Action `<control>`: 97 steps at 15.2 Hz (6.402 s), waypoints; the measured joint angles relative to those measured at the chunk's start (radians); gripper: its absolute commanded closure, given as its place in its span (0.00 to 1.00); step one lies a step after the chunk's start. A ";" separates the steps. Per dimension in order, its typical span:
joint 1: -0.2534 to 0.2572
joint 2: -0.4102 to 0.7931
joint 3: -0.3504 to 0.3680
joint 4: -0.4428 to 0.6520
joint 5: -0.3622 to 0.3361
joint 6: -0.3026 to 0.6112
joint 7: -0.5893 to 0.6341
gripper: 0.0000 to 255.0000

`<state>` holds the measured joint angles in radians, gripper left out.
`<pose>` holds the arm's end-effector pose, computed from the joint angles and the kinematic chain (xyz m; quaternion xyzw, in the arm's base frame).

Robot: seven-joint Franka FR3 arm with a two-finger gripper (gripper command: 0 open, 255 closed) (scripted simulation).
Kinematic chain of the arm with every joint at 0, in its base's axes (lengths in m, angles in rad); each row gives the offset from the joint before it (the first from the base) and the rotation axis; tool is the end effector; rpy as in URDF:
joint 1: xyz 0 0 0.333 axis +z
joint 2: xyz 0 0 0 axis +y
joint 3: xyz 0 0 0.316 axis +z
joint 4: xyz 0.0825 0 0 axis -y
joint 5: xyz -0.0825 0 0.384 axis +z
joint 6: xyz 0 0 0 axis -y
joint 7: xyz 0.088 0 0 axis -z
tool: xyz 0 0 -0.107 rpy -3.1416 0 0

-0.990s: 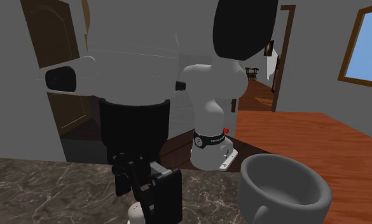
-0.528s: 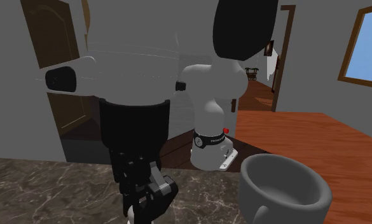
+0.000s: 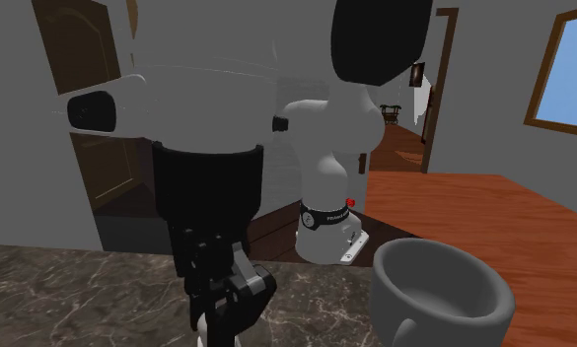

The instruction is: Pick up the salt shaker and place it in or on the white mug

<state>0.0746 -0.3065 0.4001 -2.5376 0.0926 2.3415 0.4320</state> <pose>0.3895 0.2000 0.3817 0.9986 -0.0152 0.0514 0.0023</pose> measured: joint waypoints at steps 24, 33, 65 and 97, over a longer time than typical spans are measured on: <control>0.007 -0.128 -0.049 0.220 0.016 -0.345 -0.033 1.00; 0.017 -0.172 -0.052 0.298 0.024 -0.465 -0.021 1.00; 0.226 -0.516 0.188 0.093 0.260 -0.564 0.278 1.00; 0.233 -0.529 0.183 0.094 0.262 -0.579 0.281 0.00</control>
